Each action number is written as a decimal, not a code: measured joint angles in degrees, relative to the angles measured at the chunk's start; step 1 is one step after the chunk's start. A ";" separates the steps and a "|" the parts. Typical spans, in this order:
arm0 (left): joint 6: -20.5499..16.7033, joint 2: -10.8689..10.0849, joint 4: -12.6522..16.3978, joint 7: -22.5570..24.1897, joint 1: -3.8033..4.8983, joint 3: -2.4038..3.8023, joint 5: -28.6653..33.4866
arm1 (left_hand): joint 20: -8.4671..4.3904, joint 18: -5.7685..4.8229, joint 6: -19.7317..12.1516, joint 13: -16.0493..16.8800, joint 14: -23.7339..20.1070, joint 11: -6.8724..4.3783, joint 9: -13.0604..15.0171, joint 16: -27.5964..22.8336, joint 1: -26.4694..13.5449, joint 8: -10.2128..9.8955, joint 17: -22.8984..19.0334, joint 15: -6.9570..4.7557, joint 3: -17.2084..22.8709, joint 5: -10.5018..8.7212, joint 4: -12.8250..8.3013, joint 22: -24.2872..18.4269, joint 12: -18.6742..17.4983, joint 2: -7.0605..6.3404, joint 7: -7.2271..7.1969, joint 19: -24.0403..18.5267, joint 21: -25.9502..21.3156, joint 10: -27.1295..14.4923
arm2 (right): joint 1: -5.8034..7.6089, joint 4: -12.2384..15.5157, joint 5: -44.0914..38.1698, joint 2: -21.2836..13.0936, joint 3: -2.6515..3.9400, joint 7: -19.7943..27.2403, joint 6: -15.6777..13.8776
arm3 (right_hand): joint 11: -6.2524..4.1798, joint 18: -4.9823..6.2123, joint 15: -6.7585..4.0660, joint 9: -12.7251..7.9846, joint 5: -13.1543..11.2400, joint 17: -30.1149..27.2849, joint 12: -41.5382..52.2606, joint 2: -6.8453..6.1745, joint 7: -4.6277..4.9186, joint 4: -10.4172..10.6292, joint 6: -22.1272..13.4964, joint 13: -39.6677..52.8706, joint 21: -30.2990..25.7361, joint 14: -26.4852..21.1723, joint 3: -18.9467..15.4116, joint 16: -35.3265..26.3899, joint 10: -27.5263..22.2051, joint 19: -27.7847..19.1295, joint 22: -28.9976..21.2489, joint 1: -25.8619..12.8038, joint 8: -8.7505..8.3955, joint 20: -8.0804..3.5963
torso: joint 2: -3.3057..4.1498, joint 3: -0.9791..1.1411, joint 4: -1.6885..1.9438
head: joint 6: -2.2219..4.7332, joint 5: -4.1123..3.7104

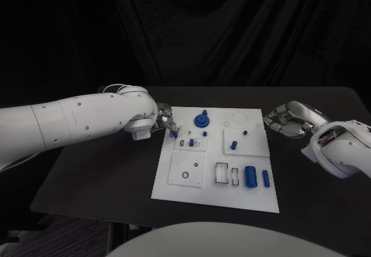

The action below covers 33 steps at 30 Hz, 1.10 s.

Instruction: Assemble the parts on the task board

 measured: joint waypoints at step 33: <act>-40.72 -7.03 11.15 15.47 -12.18 -0.03 -12.70 | -0.40 0.01 -0.09 0.00 0.01 -0.40 1.63 0.00 -0.80 1.56 0.00 -0.41 2.13 0.90 0.86 0.04 0.00 -1.01 -0.09 -0.01 0.74 0.04 | -0.01 0.25 0.00 -0.42 -0.01 0.04 -0.23 | 0.00 0.00 0.00 0.00 0.00 0.00 0.00 -0.25 0.00 0.00 0.00 0.00 0.00 0.00 0.00 0.00 0.00 0.00 0.04 0.25 0.00 0.00 | -0.01 0.03 -0.02 | 0.00 -0.21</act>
